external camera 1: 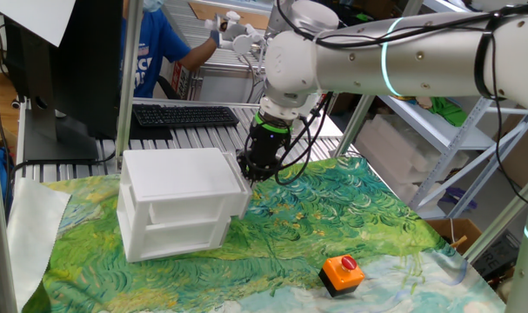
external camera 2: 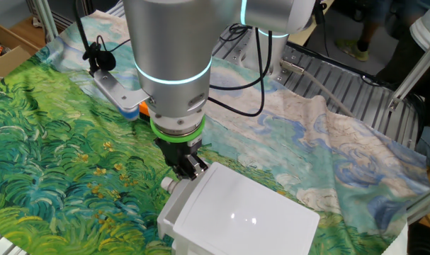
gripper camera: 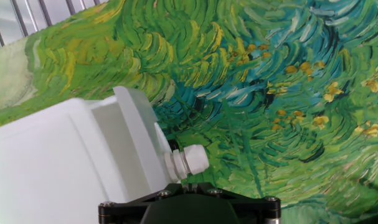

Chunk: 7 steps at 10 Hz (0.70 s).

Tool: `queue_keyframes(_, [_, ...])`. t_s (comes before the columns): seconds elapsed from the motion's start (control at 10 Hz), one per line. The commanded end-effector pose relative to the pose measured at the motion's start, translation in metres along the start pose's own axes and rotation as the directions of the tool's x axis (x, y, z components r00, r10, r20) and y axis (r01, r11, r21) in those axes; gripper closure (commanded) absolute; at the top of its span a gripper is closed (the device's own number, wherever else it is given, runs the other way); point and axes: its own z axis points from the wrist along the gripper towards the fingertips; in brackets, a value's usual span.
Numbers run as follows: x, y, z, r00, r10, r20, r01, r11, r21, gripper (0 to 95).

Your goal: Use the gripper to push and close the drawer

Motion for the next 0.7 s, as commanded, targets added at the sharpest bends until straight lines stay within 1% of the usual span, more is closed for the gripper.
queue_keyframes(0.1, [0.002,0.003,0.0,1.0,0.009,-0.001,-0.009,1.0,-0.001,95.0])
queue_keyframes(0.4, [0.007,0.01,-0.003,1.0,0.023,-0.004,-0.023,1.0,-0.001,95.0])
queue_keyframes(0.7, [0.012,0.016,-0.003,0.999,0.032,-0.003,-0.032,0.999,0.0,95.0])
